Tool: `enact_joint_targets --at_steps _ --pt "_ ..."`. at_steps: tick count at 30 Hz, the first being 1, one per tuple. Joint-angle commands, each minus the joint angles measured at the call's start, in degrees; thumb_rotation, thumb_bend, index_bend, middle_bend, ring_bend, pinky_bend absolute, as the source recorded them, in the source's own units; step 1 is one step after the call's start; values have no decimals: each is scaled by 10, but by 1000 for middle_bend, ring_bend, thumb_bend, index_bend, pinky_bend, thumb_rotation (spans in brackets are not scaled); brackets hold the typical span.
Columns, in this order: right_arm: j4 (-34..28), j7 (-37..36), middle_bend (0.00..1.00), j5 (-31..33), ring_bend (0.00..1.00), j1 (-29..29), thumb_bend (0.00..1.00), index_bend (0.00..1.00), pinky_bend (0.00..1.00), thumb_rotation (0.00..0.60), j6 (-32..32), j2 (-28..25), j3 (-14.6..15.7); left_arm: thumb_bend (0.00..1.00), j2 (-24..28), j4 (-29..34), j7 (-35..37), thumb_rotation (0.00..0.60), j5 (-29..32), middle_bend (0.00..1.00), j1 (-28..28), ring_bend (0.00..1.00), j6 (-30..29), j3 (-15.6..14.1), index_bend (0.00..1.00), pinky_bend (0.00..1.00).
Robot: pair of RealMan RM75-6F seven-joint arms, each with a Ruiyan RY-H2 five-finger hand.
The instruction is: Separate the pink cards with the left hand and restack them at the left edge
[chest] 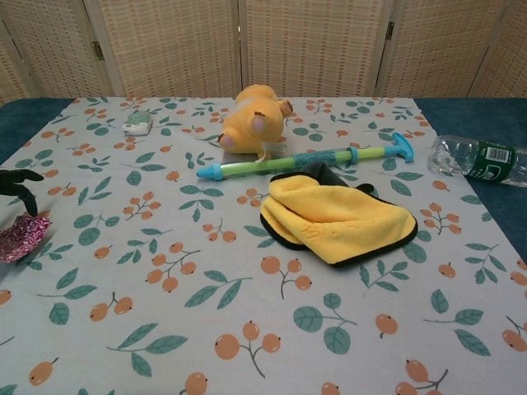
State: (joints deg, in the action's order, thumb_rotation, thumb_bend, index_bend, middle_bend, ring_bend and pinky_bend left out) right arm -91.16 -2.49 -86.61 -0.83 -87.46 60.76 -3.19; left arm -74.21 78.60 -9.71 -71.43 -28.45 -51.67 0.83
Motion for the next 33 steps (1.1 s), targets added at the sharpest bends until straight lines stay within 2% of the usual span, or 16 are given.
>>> enact_joint_targets --at_steps 1,8,16,33 --pt "0 -1 0 0 0 -1 231 0 0 600 0 0 -1 164 9 5 7 600 6 0 7 0 -6 2 328 0" --pt "-1 -1 0 0 0 -6 230 0 0 600 2 -5 -6 166 21 1 31 600 31 0 30 0 -16 2 320 0" --pt "-4 0 0 3 0 -7 231 0 0 600 2 -7 -8 165 6 -29 47 600 40 0 44 0 -10 -3 312 0" --pt "-7 3 0 4 0 -5 231 0 0 600 2 -6 -6 165 -2 -37 40 600 49 0 42 0 7 3 292 0"
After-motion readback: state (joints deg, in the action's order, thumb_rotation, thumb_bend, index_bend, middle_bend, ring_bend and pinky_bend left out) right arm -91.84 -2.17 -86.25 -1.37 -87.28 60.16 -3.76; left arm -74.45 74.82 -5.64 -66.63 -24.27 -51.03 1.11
